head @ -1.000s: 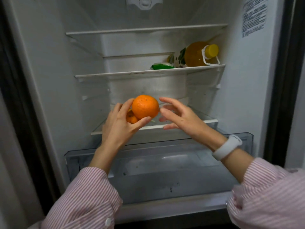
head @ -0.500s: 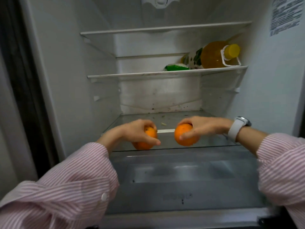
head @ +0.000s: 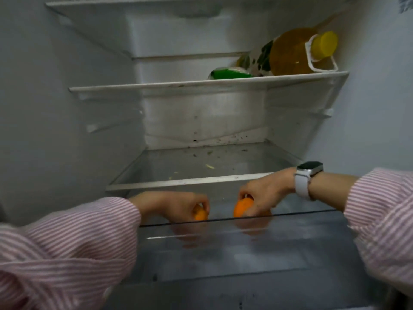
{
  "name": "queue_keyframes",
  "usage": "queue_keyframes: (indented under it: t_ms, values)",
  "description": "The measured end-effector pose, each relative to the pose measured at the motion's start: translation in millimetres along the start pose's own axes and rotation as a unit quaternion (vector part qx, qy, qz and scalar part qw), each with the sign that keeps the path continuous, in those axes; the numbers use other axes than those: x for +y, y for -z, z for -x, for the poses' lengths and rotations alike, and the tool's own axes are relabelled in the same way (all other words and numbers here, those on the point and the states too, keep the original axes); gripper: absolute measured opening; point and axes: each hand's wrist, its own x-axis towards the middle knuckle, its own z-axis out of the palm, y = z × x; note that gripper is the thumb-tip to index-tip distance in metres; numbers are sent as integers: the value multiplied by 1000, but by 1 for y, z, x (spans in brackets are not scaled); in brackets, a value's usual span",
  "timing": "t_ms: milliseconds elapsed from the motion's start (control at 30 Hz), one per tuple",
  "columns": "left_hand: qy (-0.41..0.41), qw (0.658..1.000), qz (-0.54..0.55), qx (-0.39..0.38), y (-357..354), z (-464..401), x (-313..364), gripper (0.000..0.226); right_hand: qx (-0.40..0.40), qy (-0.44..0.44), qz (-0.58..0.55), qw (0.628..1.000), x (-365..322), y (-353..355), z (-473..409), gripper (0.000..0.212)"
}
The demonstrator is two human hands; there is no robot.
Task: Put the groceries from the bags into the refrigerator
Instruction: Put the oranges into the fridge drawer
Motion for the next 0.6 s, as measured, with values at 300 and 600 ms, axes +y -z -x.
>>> queue_keyframes:
  t_ms: [300,600]
  values:
    - [52,993,98,-33,-16,-29,-30,56,24,22,-60,998,34,-19,-48,55]
    - [58,988,134,55,-44,-58,-43,65,39,76,-79,993,27,-46,-75,68]
